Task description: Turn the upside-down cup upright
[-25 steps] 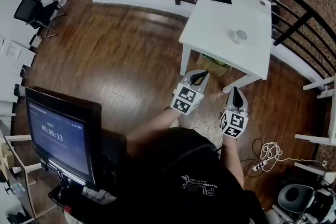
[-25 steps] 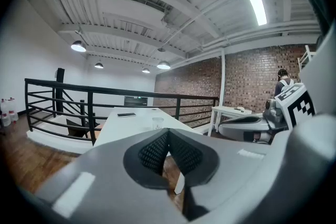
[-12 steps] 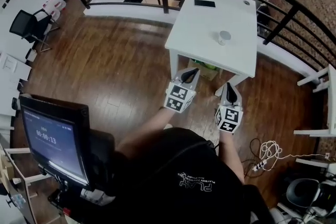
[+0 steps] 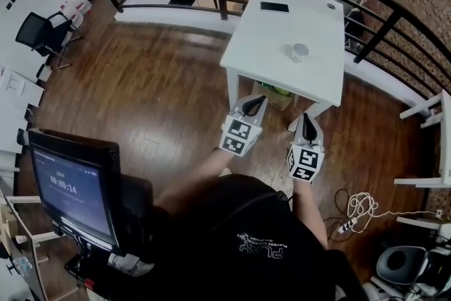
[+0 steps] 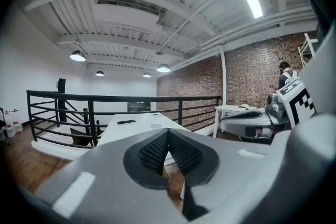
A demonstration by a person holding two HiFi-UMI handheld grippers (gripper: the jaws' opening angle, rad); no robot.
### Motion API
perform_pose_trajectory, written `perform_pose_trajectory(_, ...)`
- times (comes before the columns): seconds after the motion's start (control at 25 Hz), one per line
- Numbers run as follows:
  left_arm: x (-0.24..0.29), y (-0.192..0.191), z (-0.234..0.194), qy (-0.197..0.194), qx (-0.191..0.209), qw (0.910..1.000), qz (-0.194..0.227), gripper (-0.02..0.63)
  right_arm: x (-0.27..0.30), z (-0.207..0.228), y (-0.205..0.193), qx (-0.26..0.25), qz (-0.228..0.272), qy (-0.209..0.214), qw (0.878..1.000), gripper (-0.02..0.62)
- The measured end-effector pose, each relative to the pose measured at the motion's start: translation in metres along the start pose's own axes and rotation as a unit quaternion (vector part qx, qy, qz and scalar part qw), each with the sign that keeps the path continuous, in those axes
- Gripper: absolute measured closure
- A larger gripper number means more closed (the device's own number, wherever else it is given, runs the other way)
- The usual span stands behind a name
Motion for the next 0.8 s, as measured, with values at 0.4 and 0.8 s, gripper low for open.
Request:
perform_pose_trajectory(0.4,-0.0039,-0.0051,0.0,0.004,-0.007,1.0,-0.006,0.609,-0.0029,-0.0027,0.0001,-0.006,0.001,0.002,1.0,0.583)
perform_pose_trajectory(0.8,-0.0052,-0.0019,0.001,0.001,-0.005,0.9999,-0.01,0.609,-0.0025,-0.0024,-0.0001,-0.008,0.0,-0.003,1.0,0.581)
Point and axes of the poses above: the fingertips, and each gripper's own axes: x forward along the fingers, z to its right, y out of its top, the point moved 10 cm from there along -x, backward along the fingers, and after that the axes turned 3 degrees about z, right-handed, at the moved point
